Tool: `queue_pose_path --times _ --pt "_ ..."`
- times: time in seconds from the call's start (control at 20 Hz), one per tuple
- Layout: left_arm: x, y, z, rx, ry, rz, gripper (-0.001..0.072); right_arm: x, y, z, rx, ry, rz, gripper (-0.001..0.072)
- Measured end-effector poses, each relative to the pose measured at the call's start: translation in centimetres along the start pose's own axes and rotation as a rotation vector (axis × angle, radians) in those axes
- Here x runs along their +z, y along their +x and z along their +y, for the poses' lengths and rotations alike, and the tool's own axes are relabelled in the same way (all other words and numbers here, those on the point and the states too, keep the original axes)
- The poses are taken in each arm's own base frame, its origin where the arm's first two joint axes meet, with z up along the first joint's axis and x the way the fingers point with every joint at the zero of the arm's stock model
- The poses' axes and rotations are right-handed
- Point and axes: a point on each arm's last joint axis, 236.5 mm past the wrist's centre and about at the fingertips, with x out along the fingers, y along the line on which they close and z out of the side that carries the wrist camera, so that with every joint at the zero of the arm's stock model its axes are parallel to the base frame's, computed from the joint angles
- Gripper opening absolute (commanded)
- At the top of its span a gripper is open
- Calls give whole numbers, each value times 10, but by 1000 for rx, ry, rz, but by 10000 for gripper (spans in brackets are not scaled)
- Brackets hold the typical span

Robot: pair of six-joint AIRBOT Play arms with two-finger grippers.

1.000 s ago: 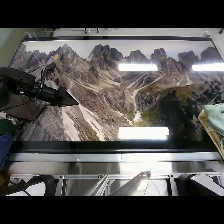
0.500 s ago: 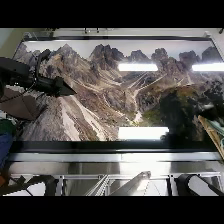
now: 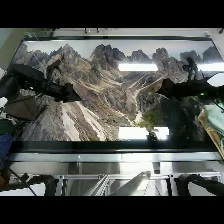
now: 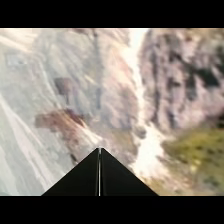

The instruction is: Fold the shirts.

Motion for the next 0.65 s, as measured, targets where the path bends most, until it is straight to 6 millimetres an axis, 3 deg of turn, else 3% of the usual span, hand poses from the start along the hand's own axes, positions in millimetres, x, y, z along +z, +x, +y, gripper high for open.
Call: queue_pose_path --times 0.3,0.65 --pt "-8 15 2 7 -10 19 17 0 6 16 45 -3 -2 18" --pt "-10 16 2 6 -15 26 17 1 6 19 52 -2 -4 19"
